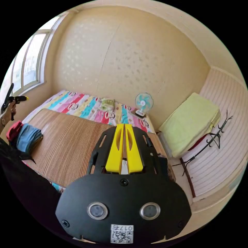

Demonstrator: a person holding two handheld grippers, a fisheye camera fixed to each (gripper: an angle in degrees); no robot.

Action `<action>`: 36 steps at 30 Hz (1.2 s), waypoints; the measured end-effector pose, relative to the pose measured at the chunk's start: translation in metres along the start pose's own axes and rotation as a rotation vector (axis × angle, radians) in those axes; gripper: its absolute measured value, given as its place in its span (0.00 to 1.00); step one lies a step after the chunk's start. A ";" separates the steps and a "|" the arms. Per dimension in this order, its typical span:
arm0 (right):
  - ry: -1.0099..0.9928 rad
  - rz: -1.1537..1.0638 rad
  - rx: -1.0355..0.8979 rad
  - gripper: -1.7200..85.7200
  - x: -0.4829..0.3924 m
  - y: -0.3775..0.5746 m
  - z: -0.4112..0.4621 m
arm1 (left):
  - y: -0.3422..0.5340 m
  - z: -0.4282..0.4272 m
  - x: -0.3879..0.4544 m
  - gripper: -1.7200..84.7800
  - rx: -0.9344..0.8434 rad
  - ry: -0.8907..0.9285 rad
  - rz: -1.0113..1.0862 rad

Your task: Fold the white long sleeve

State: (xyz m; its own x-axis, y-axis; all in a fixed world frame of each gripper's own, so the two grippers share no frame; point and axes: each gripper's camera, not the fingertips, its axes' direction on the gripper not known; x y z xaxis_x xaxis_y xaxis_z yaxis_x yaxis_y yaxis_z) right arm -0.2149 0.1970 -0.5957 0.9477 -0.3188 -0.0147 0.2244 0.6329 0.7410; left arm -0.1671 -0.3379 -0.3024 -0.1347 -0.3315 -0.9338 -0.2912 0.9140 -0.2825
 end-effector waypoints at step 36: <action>-0.433 0.419 -1.008 0.12 0.277 0.239 0.392 | 0.295 0.153 0.243 0.01 0.272 0.134 0.369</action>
State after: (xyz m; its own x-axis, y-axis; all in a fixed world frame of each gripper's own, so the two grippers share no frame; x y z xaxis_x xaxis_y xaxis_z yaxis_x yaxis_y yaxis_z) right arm 0.0124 -0.0167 -0.1600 0.8776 -0.0432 0.4775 0.1754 0.9558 -0.2358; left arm -0.1413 -0.1128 -0.6467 -0.3083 0.0157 -0.9512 0.0551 0.9985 -0.0014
